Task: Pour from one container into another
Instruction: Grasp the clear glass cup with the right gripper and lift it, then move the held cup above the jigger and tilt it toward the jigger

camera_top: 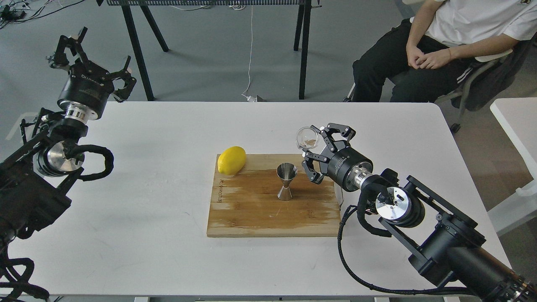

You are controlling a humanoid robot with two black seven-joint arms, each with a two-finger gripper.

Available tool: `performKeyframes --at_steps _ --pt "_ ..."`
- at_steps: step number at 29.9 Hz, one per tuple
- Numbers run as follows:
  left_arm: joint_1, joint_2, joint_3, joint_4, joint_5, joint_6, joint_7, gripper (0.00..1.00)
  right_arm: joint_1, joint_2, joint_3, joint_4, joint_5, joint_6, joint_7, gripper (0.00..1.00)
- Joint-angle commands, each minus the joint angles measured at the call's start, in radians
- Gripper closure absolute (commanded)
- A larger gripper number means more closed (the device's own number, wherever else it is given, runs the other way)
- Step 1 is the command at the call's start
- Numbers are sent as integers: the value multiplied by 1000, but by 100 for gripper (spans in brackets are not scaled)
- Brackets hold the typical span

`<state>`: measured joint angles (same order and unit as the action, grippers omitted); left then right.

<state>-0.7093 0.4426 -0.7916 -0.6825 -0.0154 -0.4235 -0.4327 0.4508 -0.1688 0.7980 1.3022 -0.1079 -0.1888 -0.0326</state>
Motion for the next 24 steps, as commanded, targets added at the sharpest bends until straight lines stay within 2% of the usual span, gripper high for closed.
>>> performKeyframes --at_steps 1,9,24 --pt "1 1 0 0 -1 0 -1 0 16 0 -25 0 -113 -6 0 71" --pt "1 4 0 1 0 2 -1 0 16 -8 -71 2 -282 -15 0 71" --pt "2 19 0 1 0 -3 -3 0 28 -8 -103 5 -430 -18 11 71"
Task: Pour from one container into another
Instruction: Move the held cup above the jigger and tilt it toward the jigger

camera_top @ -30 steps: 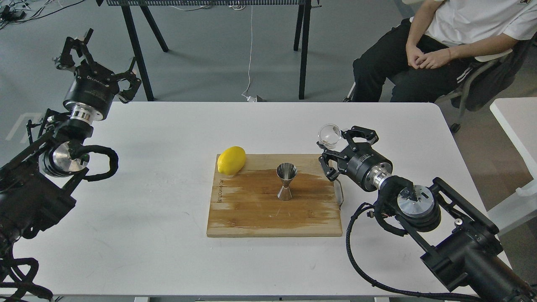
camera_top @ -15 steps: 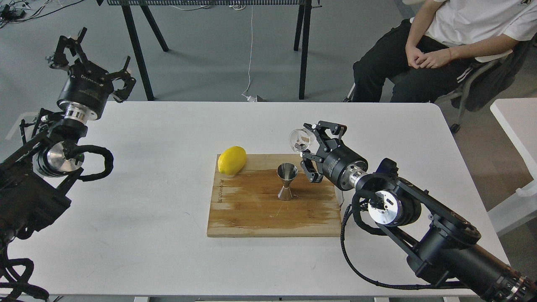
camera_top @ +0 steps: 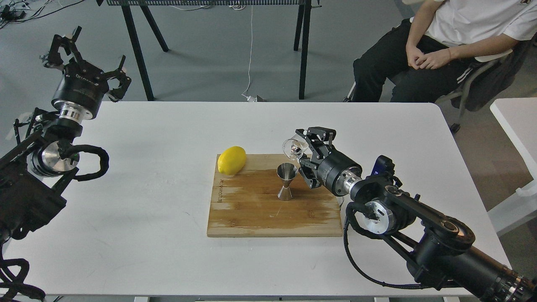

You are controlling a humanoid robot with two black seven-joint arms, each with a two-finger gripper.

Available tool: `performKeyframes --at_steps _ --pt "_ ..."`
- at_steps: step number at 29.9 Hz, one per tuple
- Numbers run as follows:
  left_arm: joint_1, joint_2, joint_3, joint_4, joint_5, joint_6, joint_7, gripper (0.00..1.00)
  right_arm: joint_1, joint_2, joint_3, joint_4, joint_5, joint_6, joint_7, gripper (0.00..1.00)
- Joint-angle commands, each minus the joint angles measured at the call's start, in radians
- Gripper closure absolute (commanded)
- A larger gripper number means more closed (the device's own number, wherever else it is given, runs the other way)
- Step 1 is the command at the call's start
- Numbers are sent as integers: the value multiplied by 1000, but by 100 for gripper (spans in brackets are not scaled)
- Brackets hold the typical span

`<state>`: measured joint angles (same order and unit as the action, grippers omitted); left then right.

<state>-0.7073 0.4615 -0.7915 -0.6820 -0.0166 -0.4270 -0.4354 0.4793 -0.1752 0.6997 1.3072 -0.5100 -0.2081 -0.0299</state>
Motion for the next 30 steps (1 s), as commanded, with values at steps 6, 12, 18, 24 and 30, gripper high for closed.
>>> performKeyframes --at_steps 6,12,18,24,30 --pt "0 5 0 1 0 -1 0 0 2 -4 -51 12 -50 1 27 70" --pt "0 11 0 -1 0 -2 1 0 10 -7 -65 17 -94 -1 28 70" --pt "2 14 0 -1 0 -4 0 0 35 -49 -103 27 -99 -11 28 70" --pt "0 16 -2 1 0 -2 0 0 51 -58 -137 27 -166 -30 41 70" --pt "0 23 0 1 0 -4 0 0 62 -58 -158 27 -179 -36 48 70"
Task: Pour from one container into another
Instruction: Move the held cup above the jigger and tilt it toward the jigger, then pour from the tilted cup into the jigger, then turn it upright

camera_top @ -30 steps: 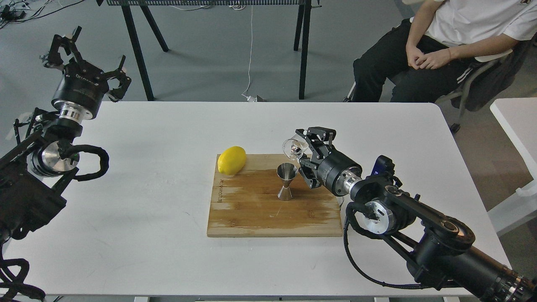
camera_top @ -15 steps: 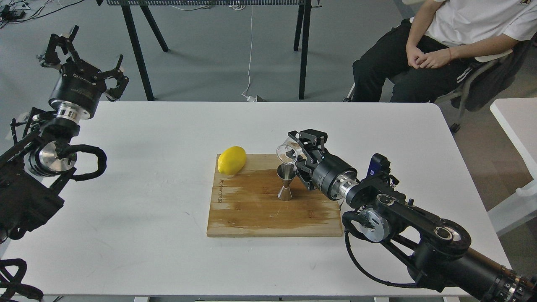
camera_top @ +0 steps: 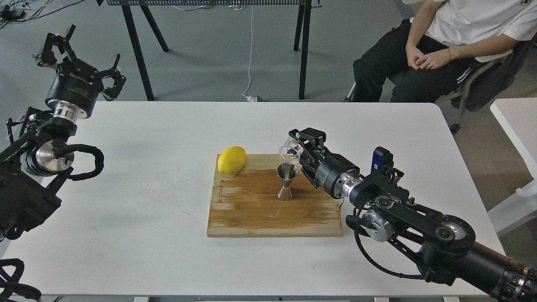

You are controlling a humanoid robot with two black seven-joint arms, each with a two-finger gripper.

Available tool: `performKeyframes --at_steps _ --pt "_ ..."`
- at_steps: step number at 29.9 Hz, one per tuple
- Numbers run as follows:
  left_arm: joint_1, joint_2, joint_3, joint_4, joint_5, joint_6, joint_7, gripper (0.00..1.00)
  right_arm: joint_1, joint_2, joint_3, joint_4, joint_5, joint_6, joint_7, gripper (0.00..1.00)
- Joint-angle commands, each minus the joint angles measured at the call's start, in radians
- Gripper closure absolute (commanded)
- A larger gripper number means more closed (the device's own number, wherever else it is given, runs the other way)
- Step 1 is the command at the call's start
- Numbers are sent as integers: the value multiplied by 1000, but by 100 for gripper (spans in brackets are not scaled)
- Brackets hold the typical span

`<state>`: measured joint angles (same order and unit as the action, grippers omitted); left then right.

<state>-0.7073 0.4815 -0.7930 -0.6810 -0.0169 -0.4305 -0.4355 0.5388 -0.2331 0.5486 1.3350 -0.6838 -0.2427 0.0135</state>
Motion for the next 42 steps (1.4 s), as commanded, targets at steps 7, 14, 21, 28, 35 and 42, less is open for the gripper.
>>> performKeyframes --at_steps 7,14,21,28,35,42 --pt "2 6 2 -2 0 -1 0 0 6 -2 -44 -2 -117 -10 26 70" --pt "2 5 0 0 0 -1 0 0 6 -15 -76 -2 -131 -30 49 70" --pt "3 5 0 0 0 -1 0 0 6 -17 -87 -5 -227 -55 71 70" --pt "5 5 0 0 0 1 -2 0 6 -14 -102 -10 -256 -76 91 70" --pt "5 5 0 0 0 1 -2 0 15 -17 -105 -14 -272 -78 98 70" --pt "6 6 0 0 0 1 -2 0 15 -25 -128 -14 -302 -78 123 70"
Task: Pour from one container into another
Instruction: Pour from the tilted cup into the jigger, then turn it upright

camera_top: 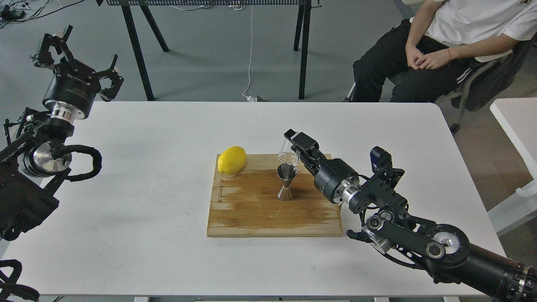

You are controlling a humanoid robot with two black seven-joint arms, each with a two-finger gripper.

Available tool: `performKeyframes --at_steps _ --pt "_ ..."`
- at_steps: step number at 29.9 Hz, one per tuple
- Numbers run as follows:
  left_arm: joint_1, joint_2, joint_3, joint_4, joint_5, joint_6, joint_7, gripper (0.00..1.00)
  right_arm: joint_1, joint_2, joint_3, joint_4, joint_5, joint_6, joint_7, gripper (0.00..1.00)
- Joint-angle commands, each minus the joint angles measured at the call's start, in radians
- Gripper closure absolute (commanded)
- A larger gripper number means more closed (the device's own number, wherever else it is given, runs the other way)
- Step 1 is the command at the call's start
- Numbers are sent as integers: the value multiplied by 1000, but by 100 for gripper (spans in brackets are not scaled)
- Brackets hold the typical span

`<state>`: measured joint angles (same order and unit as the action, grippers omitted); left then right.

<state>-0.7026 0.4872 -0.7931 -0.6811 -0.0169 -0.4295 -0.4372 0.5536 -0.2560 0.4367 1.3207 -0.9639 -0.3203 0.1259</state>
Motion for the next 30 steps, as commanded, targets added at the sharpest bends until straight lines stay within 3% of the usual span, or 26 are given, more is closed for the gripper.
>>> performKeyframes --at_steps 1,14,25,30 --pt "2 1 0 0 0 0 0 0 0 -8 -19 0 -25 0 12 69" --pt "2 1 0 0 0 0 0 0 -3 -32 -55 -17 -119 -19 106 69" --pt "6 4 0 0 0 0 -2 0 -9 -37 -55 -9 -99 -22 113 69" --pt "8 5 0 0 0 -2 -2 0 -20 -81 -36 43 45 -20 106 69"
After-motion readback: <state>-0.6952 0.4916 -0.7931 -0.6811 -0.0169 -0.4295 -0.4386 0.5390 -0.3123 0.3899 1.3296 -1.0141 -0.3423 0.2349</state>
